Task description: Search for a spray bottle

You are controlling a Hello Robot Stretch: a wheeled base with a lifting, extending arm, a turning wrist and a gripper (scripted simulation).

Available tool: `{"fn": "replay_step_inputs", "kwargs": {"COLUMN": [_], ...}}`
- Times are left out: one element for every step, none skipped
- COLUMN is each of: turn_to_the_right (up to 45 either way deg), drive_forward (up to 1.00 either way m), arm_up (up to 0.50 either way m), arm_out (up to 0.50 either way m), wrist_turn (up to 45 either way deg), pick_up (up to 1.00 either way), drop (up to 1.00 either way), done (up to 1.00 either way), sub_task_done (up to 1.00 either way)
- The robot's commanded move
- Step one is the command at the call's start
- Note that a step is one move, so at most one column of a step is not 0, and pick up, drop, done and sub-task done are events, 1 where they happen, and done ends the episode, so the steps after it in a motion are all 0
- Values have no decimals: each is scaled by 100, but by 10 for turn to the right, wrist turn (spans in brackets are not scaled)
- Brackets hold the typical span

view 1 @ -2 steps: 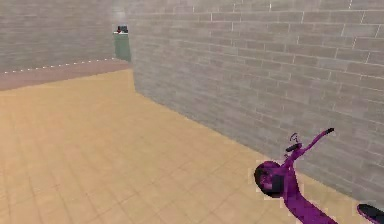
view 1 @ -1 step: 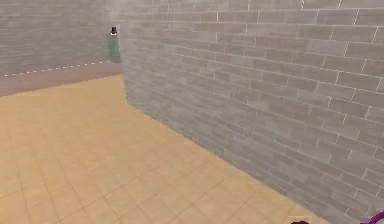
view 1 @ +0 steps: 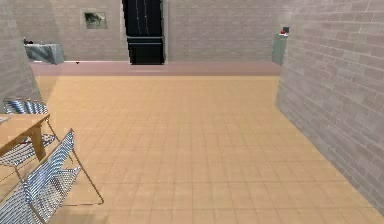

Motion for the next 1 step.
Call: {"fn": "replay_step_inputs", "kwargs": {"turn_to_the_right": [0], "drive_forward": [50], "arm_up": [0], "arm_out": [0], "wrist_turn": [0], "pick_up": [0], "drop": [0], "done": [0], "sub_task_done": [0]}}
